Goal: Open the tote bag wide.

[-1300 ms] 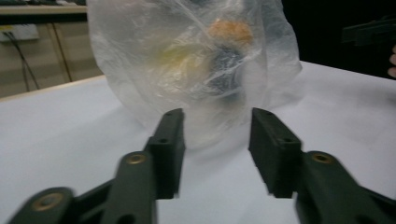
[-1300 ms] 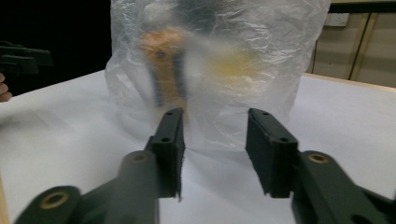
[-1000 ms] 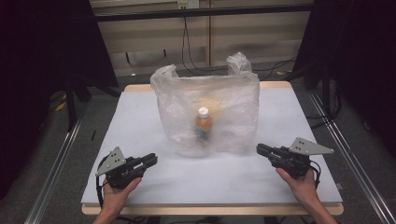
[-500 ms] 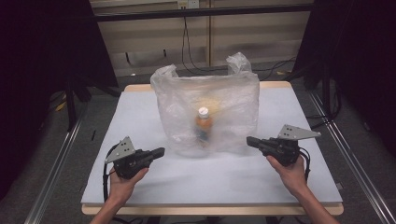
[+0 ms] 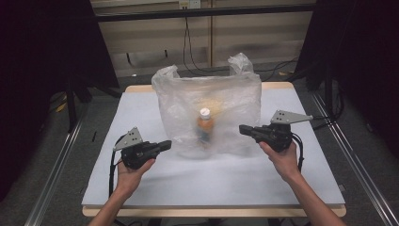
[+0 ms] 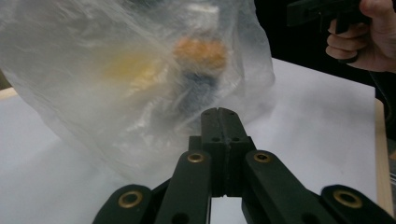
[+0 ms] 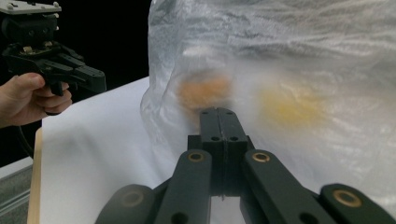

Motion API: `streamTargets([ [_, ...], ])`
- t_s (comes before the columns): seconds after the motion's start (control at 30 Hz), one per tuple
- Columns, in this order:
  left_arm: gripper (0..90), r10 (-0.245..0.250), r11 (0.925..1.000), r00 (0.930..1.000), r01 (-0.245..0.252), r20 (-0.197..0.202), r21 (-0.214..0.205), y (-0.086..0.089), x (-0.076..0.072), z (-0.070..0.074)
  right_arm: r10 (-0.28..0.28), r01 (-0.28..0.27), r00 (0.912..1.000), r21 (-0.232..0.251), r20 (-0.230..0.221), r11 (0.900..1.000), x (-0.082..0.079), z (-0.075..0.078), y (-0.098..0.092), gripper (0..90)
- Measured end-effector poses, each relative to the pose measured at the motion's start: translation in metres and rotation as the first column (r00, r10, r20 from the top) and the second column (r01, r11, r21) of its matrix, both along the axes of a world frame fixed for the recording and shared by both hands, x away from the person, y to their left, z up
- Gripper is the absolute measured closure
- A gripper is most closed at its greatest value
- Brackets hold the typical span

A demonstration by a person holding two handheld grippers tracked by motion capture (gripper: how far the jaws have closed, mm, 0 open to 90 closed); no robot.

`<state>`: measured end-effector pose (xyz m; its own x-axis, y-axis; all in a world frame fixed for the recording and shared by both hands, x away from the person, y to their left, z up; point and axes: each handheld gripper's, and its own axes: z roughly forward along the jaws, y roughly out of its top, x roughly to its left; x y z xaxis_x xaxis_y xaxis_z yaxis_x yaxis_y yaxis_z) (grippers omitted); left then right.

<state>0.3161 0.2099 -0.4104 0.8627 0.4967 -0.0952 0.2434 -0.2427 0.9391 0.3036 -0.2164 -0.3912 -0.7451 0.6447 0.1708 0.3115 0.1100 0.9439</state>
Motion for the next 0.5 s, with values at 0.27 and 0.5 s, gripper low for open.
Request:
streamTargets([
  [0.27, 90.0, 0.01, 0.9997, 0.9997, -0.01, 0.021, -0.021, -0.008, 0.018, 0.01, -0.007, 0.007, 0.9999, -0.004, 0.012, 1.0, 0.017, 0.018, 0.005, 90.0],
  [0.5, 90.0, 0.069, 0.9972, 0.9975, -0.068, 0.017, -0.032, 0.001, 0.034, 0.023, 0.001, -0.002, 0.9995, 0.024, 0.031, 0.9997, 0.026, 0.034, 0.005, 90.0],
])
